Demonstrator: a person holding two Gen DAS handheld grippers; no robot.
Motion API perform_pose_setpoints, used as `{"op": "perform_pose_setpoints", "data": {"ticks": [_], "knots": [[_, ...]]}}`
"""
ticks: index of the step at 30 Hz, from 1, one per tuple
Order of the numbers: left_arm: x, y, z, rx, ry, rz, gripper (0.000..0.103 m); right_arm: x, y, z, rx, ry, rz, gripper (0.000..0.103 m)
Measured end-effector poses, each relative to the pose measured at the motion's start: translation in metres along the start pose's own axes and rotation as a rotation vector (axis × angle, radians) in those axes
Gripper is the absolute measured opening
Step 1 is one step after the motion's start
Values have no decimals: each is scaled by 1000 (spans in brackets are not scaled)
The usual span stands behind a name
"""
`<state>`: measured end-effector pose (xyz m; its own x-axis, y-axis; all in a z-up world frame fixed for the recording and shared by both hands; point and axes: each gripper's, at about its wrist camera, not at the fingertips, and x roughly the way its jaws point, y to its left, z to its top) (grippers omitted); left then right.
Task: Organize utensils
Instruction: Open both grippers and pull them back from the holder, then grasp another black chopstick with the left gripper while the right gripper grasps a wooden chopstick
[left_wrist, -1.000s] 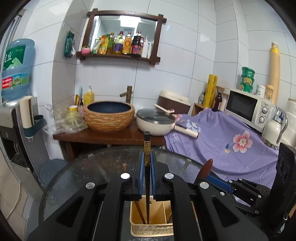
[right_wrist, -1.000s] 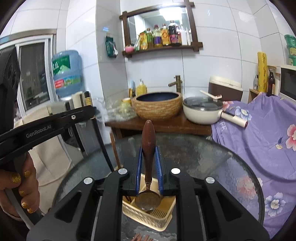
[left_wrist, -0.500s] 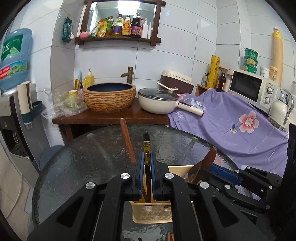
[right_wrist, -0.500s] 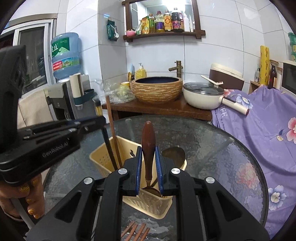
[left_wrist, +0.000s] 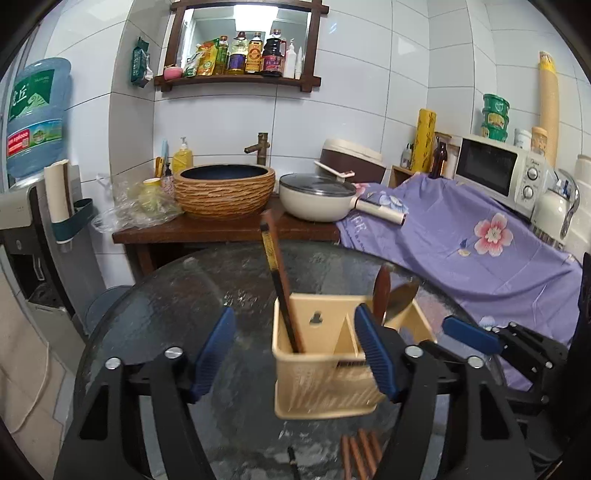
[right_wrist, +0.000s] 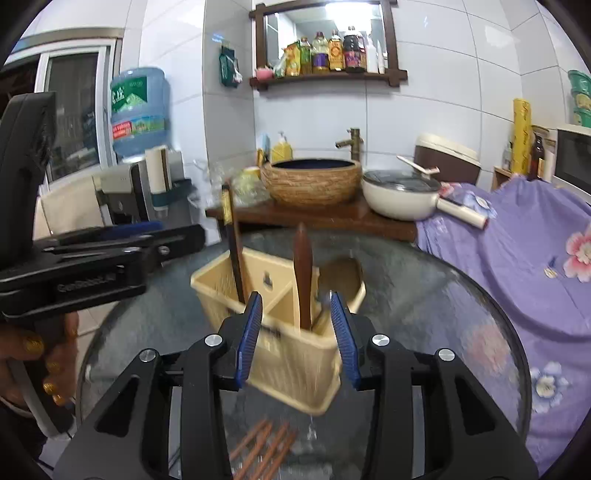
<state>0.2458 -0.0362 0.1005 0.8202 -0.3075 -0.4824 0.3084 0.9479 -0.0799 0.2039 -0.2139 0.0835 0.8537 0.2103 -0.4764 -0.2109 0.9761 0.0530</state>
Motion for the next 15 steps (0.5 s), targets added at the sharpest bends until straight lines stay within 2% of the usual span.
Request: {"op": "perform_pose_setpoints", "data": {"ticks": [3, 7, 10, 15], "knots": [[-3, 6, -22, -9, 47, 13, 75, -1, -1, -23, 42, 78, 1, 39], [4, 16, -57, -29, 150, 22, 75, 6, -1, -54, 82, 180, 0, 39], [15, 21, -82, -31, 227, 30, 72, 15, 0, -81, 114, 269, 14, 39], [31, 20, -111, -44, 329, 1, 56, 28, 7, -110, 140, 361, 19, 37]]}}
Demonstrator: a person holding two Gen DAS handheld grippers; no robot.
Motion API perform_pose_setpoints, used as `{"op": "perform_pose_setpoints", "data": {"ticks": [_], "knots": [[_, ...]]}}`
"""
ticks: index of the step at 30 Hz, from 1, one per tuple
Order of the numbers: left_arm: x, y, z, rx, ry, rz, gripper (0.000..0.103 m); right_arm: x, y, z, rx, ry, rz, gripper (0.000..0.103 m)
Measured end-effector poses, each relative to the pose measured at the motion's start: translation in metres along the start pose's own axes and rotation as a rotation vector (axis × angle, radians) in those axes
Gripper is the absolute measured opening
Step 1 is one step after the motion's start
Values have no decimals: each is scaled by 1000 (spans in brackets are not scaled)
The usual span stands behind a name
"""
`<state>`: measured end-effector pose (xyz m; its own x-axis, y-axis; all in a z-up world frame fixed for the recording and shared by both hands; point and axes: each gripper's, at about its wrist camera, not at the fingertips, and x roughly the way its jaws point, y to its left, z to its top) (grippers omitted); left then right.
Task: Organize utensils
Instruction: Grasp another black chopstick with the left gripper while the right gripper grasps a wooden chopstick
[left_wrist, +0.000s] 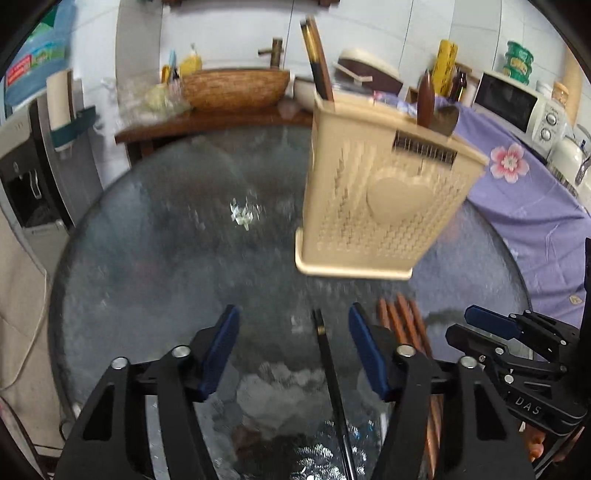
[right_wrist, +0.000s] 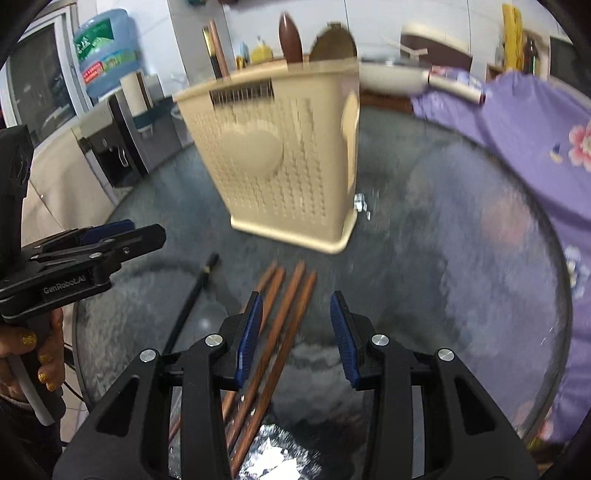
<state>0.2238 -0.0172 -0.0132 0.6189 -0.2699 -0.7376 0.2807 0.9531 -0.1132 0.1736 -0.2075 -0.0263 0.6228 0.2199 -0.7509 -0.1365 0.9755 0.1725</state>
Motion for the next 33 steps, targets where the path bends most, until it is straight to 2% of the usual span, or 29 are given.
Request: {"op": "perform_pose_setpoints", "data": {"ticks": [4, 12, 16, 33], "knots": [[13, -4, -9, 18, 38, 5, 49, 9, 6, -10, -1, 40, -20, 31], [11, -10, -19, 36, 47, -12, 42, 15, 10, -13, -3, 69, -50, 23], [9, -12, -24, 43, 51, -22, 41, 19, 13, -12, -5, 84, -57, 21], [30, -15, -20, 59, 88, 23, 38, 35, 15, -3, -13, 116, -99, 15]]}}
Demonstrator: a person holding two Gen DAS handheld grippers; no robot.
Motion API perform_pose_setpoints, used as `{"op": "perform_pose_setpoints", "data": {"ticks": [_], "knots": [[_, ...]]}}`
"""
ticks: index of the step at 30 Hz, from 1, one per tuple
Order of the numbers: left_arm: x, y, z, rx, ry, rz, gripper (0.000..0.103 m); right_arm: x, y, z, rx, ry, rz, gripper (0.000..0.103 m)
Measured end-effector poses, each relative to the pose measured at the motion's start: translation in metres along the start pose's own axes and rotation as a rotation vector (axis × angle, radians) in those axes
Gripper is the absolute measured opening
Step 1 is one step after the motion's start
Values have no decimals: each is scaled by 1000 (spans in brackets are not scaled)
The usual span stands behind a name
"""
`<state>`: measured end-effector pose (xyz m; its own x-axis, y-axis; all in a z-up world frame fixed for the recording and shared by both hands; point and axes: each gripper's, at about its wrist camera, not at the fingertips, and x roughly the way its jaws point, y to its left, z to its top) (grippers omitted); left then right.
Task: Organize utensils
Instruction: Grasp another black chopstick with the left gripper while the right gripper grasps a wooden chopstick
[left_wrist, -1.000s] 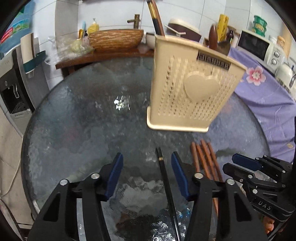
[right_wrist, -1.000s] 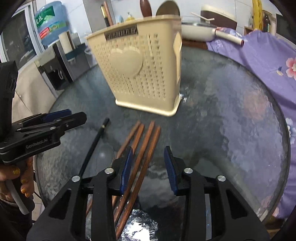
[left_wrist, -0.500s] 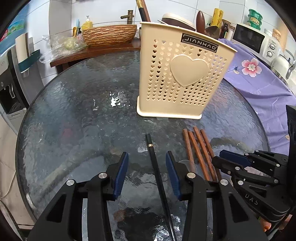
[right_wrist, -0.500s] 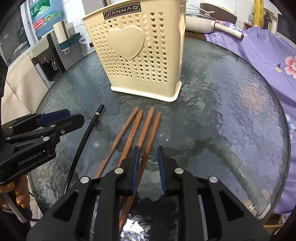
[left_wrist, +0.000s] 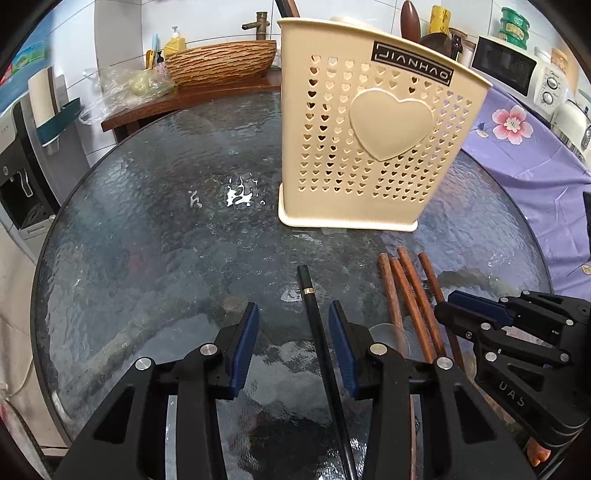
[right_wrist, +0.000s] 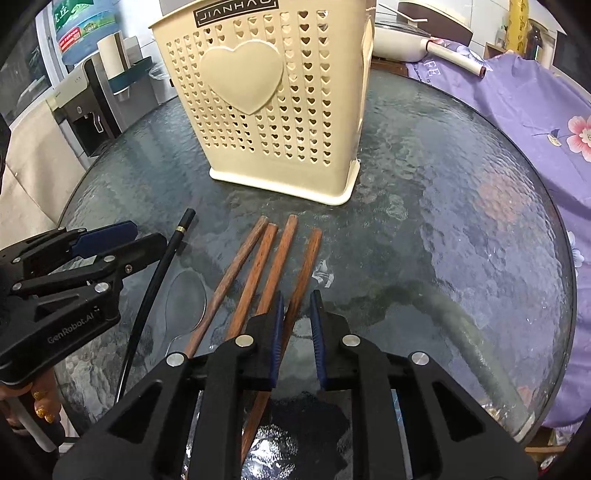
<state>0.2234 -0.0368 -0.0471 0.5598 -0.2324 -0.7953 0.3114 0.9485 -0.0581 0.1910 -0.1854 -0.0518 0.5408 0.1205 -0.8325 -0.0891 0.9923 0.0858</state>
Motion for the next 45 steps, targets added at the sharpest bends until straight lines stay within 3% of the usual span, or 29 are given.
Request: {"op": "perform_pose_setpoints", "data": {"ticks": [14, 21, 29, 36, 45], "knots": [[21, -5, 12, 52, 61, 41, 25, 12, -2, 22, 4, 29, -14, 14], [21, -13, 10, 66, 55, 51, 11, 14, 2, 25, -6, 26, -42, 9], [17, -21, 5, 46, 39, 54, 7, 14, -4, 24, 22, -5, -28, 7], [10, -11, 14, 2, 13, -5, 7, 5, -20, 19, 72, -62, 82, 7], [-34, 3, 33, -58, -78, -119, 7, -45, -40, 27, 121, -199, 285, 7]]}}
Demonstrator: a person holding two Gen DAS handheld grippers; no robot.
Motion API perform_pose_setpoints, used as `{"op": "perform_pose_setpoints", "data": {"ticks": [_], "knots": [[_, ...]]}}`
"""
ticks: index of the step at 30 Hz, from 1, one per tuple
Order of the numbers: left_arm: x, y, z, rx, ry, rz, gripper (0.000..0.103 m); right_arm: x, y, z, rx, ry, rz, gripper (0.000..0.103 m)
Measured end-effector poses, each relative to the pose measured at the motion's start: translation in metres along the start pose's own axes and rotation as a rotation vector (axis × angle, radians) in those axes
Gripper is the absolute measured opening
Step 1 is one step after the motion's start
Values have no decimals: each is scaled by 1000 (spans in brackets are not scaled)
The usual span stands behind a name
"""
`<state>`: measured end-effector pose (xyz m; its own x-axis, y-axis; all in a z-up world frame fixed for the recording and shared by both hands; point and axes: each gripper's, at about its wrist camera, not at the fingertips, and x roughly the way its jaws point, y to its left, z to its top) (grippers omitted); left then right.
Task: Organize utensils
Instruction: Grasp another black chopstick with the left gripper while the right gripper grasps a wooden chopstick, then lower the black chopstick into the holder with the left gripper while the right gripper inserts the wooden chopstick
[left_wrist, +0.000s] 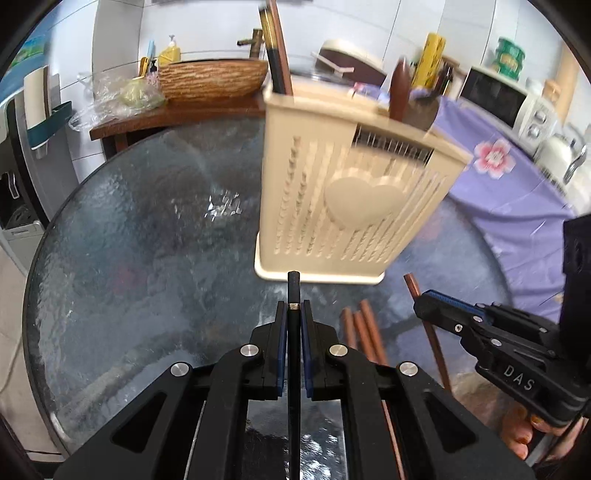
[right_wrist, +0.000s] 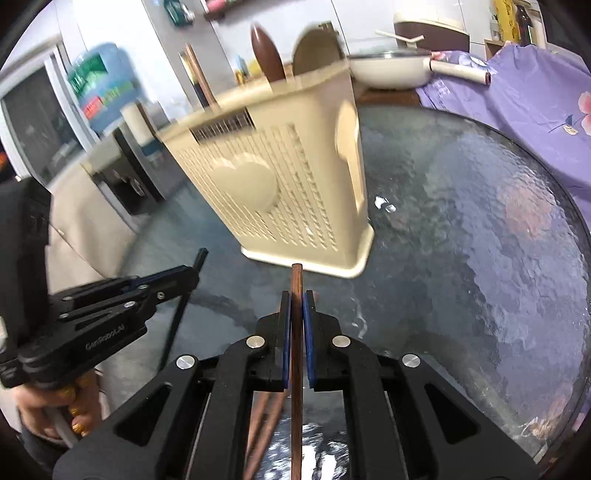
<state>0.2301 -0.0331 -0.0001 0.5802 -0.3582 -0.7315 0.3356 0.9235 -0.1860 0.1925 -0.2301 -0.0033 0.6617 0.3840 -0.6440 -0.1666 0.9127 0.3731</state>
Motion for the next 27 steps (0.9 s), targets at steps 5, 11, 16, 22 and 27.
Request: {"op": "perform_pose_setpoints", "data": {"ticks": [5, 11, 16, 22, 27], "knots": [[-29, 1, 12, -2, -70, -18, 7, -36, 10, 13, -25, -89, 62, 7], [-54, -2, 20, 6, -132, -33, 7, -72, 18, 22, -56, -157, 96, 7], [-67, -1, 26, 9, -160, -62, 7, -90, 20, 30, -66, -190, 121, 7], [-82, -3, 32, 22, -193, -72, 7, -108, 30, 41, -108, -230, 131, 7], [-91, -5, 39, 34, -215, -80, 7, -119, 39, 51, -141, -253, 130, 7]]}}
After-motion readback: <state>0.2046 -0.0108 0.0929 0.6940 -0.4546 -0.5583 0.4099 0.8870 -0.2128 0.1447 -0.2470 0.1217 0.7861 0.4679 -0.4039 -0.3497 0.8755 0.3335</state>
